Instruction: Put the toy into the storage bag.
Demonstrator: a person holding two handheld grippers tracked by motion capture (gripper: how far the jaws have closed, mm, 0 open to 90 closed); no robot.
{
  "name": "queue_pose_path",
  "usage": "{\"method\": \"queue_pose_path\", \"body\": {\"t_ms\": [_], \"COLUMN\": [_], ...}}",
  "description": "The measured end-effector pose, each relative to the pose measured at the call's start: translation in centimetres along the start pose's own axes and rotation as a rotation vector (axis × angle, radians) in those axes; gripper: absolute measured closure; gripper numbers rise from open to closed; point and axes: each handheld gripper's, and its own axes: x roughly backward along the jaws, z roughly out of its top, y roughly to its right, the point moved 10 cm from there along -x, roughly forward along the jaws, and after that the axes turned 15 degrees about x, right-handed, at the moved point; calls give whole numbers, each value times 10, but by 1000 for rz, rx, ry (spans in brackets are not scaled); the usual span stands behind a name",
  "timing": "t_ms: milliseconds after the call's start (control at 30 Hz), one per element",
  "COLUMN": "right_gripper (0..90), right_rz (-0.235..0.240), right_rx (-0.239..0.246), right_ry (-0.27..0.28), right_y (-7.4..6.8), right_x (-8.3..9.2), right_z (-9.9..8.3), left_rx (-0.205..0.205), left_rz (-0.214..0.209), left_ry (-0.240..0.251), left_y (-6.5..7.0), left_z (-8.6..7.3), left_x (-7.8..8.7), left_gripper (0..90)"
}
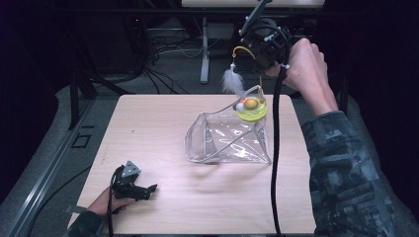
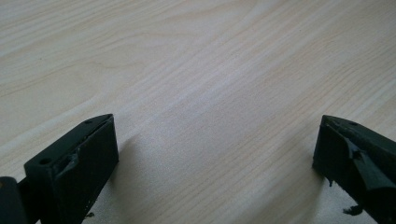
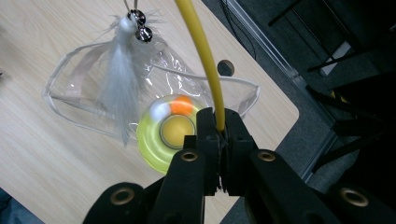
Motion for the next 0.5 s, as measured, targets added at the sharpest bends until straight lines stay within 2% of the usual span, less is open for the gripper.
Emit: {"method": "queue_pose_path", "body": {"t_ms": [500], "right_gripper": [877], "right_rz": [24], "right_rx": [18], "right_ry": [12], "right_y": [-12], "right_x": [-19], "right_z": [15], "left_rx": [0], "left_rz": [0], "left_ry": [0], "left_y": [0], "left_z": [0], "left_x": [0], "left_gripper": [0]}}
